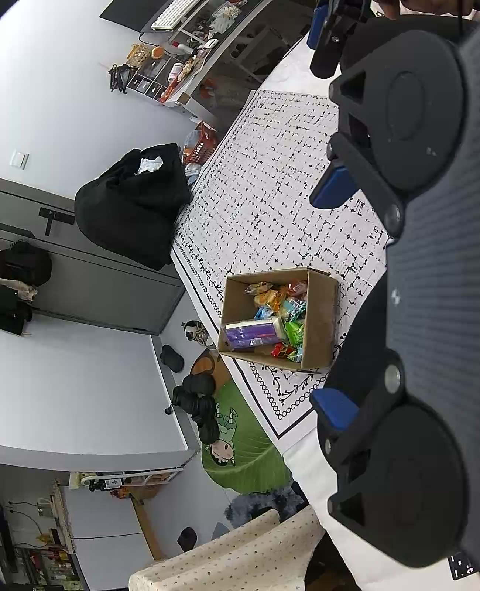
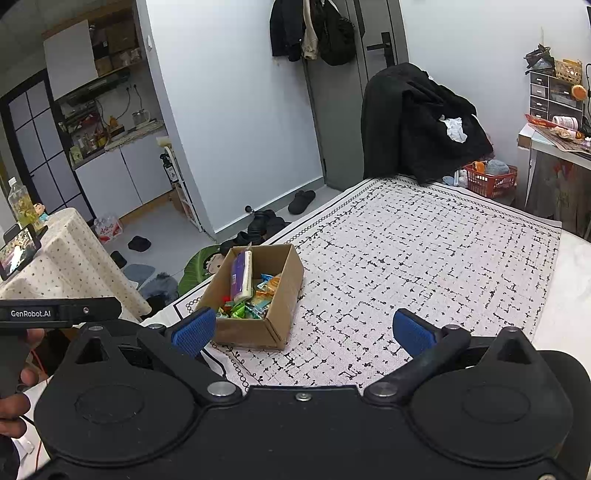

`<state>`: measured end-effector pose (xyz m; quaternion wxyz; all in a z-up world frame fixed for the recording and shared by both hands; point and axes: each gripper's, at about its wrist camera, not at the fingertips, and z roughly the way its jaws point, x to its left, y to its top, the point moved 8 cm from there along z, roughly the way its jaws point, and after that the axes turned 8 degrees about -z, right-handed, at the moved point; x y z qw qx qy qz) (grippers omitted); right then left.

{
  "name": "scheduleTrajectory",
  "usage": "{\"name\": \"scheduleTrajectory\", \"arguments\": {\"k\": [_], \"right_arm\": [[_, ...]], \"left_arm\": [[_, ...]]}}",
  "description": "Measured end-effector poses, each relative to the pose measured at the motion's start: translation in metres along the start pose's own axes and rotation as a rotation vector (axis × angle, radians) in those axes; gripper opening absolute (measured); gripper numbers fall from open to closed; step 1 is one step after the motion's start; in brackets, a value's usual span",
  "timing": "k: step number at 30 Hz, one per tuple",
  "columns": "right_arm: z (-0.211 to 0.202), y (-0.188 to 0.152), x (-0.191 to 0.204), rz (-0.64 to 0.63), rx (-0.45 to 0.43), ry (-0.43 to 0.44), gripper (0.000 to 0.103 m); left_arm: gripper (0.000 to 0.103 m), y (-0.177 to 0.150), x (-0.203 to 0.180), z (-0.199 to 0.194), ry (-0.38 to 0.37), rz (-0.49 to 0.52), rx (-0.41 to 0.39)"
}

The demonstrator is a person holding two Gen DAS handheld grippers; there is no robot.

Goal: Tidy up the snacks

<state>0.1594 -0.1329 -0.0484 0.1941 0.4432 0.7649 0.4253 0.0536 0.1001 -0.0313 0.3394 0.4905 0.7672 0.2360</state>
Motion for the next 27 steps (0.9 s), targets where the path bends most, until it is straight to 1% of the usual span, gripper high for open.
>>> {"name": "scheduleTrajectory", "arguments": {"k": [21,27], "right_arm": [[0.0003,-0.0018,0.0000,-0.007,0.004,0.003,0.103],[0.0024,-0.0034,0.0003,-0.008,0.011,0.004,0.103]], "left_arm": [[0.103,0.0000,-0.0019,-0.0038,-0.001,0.012,-0.001],[0.103,-0.0024,-0.0056,-0.0035,-0.001,0.036,0.003]]}}
